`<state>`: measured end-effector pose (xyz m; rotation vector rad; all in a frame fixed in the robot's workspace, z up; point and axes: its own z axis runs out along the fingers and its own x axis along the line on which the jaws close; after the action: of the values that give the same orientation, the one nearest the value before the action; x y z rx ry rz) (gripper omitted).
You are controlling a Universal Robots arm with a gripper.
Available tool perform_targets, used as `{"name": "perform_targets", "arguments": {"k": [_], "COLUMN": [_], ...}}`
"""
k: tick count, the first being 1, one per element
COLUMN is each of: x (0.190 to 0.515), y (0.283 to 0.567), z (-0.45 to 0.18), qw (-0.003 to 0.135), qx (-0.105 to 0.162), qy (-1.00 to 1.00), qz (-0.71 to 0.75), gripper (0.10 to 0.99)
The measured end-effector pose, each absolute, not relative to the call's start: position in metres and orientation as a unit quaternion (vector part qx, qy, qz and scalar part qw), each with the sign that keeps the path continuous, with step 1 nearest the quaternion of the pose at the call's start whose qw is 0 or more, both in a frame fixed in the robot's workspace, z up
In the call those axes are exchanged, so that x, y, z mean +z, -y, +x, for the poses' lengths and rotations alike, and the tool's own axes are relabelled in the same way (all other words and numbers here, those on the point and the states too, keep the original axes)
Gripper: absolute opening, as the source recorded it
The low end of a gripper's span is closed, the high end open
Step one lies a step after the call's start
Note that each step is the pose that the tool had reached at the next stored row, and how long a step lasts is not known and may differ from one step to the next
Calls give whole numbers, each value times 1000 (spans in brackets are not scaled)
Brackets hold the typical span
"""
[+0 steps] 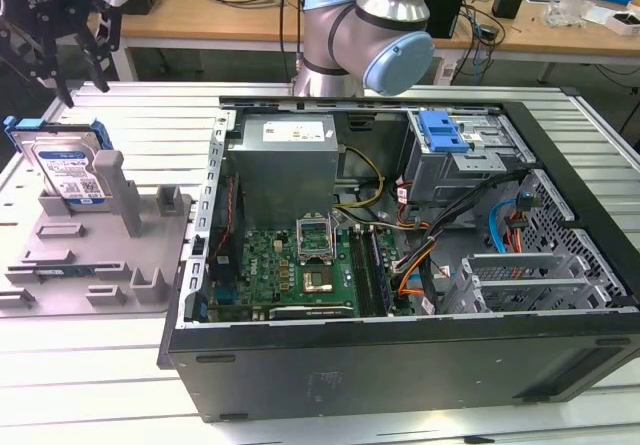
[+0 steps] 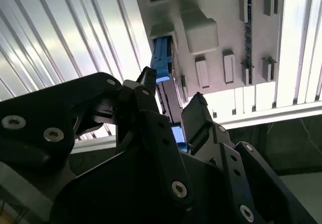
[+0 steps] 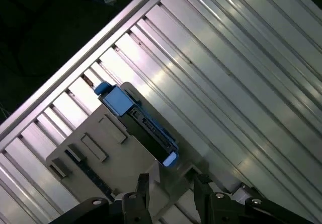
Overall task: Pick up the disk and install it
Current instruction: 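Pick up the disk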
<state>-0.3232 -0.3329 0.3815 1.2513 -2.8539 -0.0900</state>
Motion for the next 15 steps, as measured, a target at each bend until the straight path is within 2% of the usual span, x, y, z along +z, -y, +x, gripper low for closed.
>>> {"name": "perform_targets", "arguments": {"k": [3,4,15], "x": [381,381,380], "y": [333,333,332], "z": [-323,-323,-323], "qw": [13,13,18], "qx": [-29,-29,-22], "qy": [904,900,851], "qz": [426,434,524], "gripper": [494,557,557]}}
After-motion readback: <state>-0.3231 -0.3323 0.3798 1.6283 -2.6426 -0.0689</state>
